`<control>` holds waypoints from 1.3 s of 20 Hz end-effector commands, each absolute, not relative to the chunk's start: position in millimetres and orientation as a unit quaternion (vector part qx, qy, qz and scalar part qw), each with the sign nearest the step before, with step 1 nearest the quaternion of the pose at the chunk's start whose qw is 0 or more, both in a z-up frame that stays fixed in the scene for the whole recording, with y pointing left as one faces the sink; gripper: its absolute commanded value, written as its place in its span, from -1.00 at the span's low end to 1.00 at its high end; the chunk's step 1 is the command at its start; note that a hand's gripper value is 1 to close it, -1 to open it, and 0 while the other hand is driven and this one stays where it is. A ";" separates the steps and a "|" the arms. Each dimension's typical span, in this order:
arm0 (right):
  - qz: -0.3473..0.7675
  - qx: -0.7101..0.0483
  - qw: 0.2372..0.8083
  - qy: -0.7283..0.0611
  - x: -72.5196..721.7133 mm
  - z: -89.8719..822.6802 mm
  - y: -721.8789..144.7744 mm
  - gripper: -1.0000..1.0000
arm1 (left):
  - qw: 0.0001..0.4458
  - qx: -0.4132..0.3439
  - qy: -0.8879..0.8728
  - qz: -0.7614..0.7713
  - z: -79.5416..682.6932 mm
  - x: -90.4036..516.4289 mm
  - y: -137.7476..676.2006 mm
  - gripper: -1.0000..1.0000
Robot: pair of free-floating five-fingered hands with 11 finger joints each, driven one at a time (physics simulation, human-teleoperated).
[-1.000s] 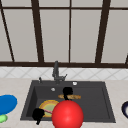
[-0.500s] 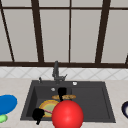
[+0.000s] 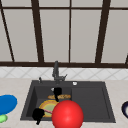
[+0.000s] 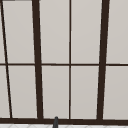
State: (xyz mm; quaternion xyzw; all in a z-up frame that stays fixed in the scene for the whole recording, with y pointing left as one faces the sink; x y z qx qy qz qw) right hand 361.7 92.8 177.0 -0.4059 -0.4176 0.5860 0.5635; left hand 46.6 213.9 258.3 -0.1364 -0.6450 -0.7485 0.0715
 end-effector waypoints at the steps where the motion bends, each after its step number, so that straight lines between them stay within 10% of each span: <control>1: 0.574 -0.393 0.575 -0.430 387.0 157.0 108.3 1.00 | 0.072 -0.136 -0.645 -0.749 258.3 46.6 213.9 0.00; 26: 0.569 -0.432 0.545 -0.439 476.2 -33.3 196.6 1.00 | 0.072 -0.136 -0.645 -0.749 258.3 46.6 213.9 0.00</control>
